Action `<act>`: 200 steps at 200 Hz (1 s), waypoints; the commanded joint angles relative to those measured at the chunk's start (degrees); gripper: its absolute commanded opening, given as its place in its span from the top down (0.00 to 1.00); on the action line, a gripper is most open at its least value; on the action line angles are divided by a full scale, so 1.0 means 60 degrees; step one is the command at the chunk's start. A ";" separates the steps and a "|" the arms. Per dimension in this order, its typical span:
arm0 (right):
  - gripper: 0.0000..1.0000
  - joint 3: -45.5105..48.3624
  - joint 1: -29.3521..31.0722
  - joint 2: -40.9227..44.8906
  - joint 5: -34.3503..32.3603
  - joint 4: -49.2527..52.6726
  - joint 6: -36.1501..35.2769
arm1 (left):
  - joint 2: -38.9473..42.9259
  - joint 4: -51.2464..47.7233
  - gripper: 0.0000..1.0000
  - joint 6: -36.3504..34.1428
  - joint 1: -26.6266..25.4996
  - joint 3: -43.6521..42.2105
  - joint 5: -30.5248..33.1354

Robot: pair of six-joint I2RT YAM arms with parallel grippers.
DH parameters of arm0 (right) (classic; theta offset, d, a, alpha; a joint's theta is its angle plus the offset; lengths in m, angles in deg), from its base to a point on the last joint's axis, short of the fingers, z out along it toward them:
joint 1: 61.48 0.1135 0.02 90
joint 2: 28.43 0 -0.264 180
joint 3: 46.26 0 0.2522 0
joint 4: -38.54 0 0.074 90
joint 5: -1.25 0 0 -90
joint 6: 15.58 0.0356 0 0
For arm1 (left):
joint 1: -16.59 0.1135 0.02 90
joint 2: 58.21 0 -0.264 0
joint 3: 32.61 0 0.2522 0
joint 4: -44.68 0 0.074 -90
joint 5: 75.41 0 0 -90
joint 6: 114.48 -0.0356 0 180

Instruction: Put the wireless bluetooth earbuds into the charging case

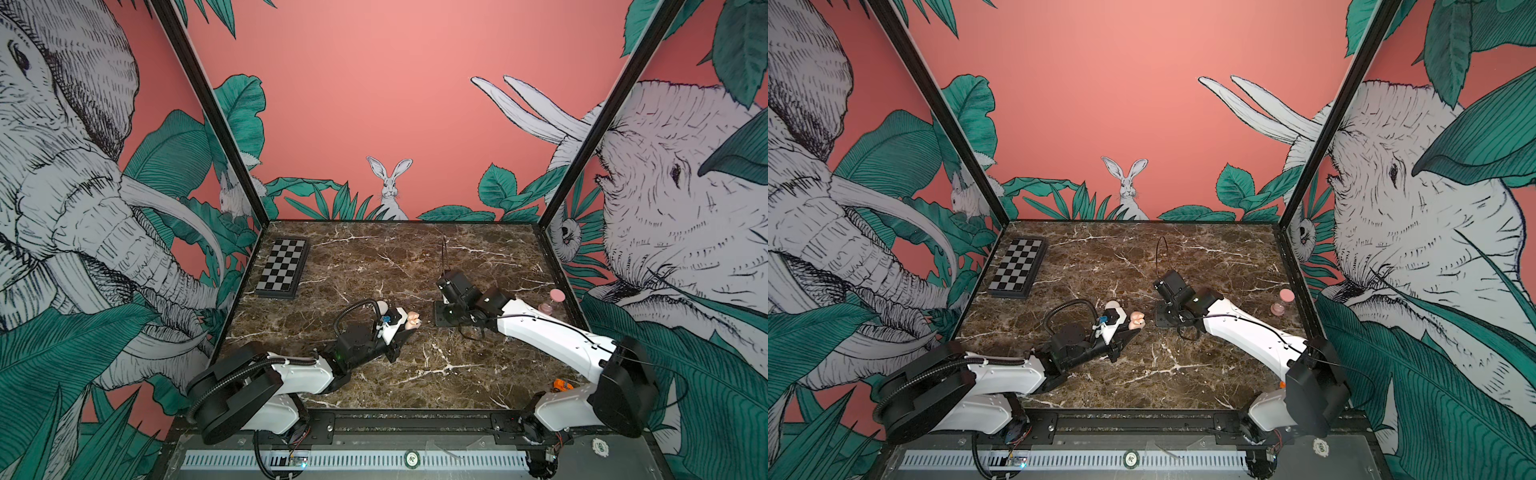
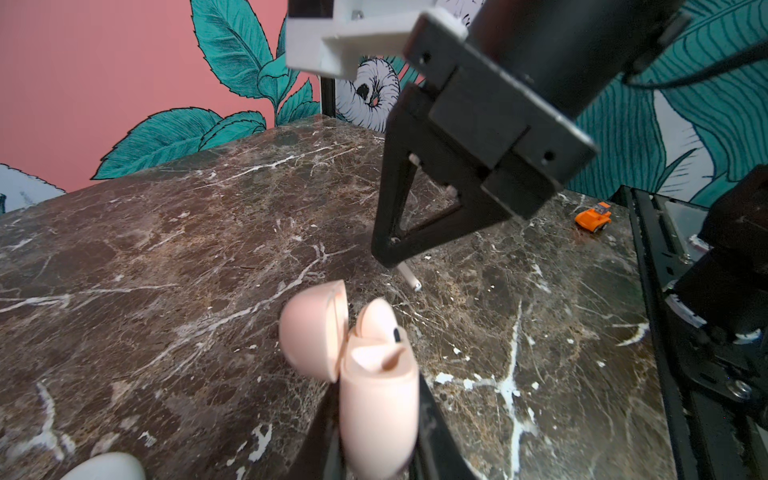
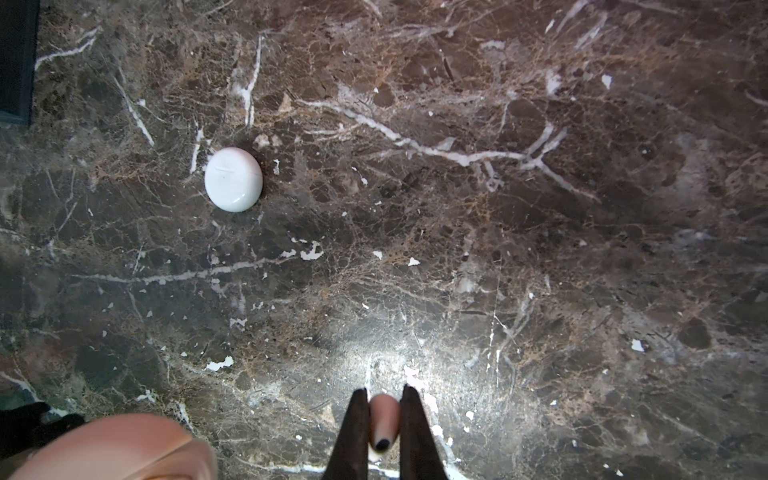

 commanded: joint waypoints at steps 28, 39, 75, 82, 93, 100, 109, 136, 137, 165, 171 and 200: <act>0.93 -0.0283 -0.0044 0.0377 -0.0208 0.0196 -0.0124 | -0.0326 0.1283 1.00 0.0222 -0.0053 -0.0063 -0.0515; 0.93 -0.0309 -0.0047 0.0413 -0.0208 0.0233 -0.0121 | -0.0364 0.1295 1.00 0.0200 -0.0053 -0.0068 -0.0563; 0.93 -0.0387 -0.0039 0.0497 -0.0293 0.0269 -0.0208 | -0.0423 0.1402 1.00 0.0219 -0.0053 -0.0076 -0.0690; 0.93 -0.0427 -0.0044 0.0488 -0.0279 0.0290 -0.0214 | -0.0423 0.1414 1.00 0.0226 -0.0053 -0.0090 -0.0709; 0.93 -0.0476 -0.0047 0.0491 -0.0269 0.0312 -0.0229 | -0.0434 0.1453 1.00 0.0217 -0.0056 -0.0098 -0.0748; 0.93 -0.0511 -0.0034 0.0498 -0.0267 0.0335 -0.0218 | -0.0444 0.1460 1.00 0.0214 -0.0053 -0.0105 -0.0762; 0.94 -0.0546 -0.0036 0.0515 -0.0285 0.0343 -0.0241 | -0.0465 0.1503 1.00 0.0225 -0.0060 -0.0105 -0.0765; 0.94 -0.0668 -0.0038 0.0601 -0.0302 0.0416 -0.0259 | -0.0597 0.1642 1.00 0.0244 -0.0053 -0.0098 -0.0771; 0.94 -0.0669 -0.0043 0.0603 -0.0299 0.0416 -0.0252 | -0.0605 0.1644 1.00 0.0244 -0.0053 -0.0094 -0.0775; 0.94 -0.0840 -0.0039 0.0659 -0.0318 0.0497 -0.0282 | -0.0693 0.1694 1.00 0.0290 -0.0055 -0.0018 -0.0772; 0.93 -0.0873 -0.0046 0.0674 -0.0311 0.0520 -0.0287 | -0.0727 0.1729 1.00 0.0313 -0.0053 0.0007 -0.0744; 0.94 -0.1007 -0.0036 0.0843 -0.0215 0.0554 -0.0265 | -0.0944 0.1969 1.00 0.0495 -0.0053 0.0067 -0.0535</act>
